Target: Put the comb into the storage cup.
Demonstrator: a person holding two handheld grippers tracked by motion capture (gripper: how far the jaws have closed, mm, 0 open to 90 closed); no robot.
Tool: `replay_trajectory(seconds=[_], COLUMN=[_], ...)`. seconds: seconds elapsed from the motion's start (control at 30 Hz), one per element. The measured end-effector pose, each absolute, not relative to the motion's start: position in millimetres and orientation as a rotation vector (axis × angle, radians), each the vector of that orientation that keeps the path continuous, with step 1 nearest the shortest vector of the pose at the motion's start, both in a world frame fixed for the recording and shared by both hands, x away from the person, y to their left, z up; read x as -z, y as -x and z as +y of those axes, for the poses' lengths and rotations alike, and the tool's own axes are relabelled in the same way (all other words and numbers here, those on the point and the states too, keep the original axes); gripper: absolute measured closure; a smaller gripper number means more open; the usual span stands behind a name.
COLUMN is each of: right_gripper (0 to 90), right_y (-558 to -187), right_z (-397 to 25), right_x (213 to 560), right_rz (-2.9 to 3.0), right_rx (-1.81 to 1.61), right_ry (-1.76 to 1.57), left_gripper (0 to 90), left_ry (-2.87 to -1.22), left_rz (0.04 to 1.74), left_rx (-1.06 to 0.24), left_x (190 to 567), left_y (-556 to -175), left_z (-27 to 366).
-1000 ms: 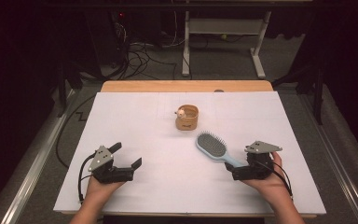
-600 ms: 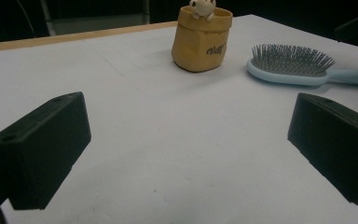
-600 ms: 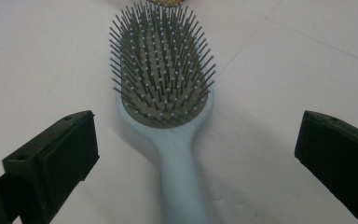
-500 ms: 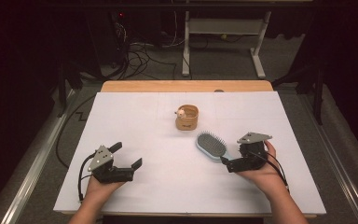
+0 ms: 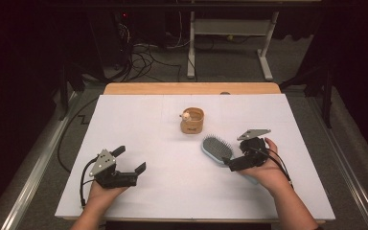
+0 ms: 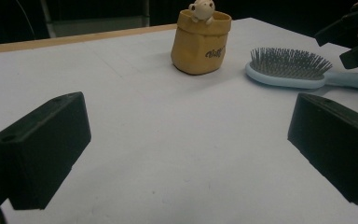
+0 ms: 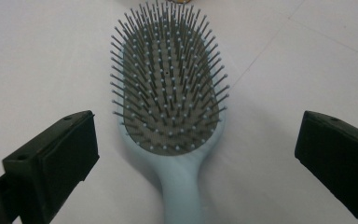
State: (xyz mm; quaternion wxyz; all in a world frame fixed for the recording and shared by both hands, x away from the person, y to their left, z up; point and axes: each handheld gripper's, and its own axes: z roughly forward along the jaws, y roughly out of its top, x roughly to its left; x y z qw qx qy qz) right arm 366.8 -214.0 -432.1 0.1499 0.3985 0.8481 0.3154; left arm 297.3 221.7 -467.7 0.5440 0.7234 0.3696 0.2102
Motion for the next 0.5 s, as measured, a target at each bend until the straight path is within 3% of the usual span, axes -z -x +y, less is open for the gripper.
replay_trajectory(seconds=[0.5], right_gripper=[0.2], right_y=[-389], right_z=[-189], right_x=[435], right_rz=[2.519], right_rx=[-0.842], right_ry=[-1.101], left_gripper=[0.0], left_ry=[-1.706], left_rz=[0.872], left_rx=[-0.5], left_x=[467], left_y=[-297], left_z=[223])
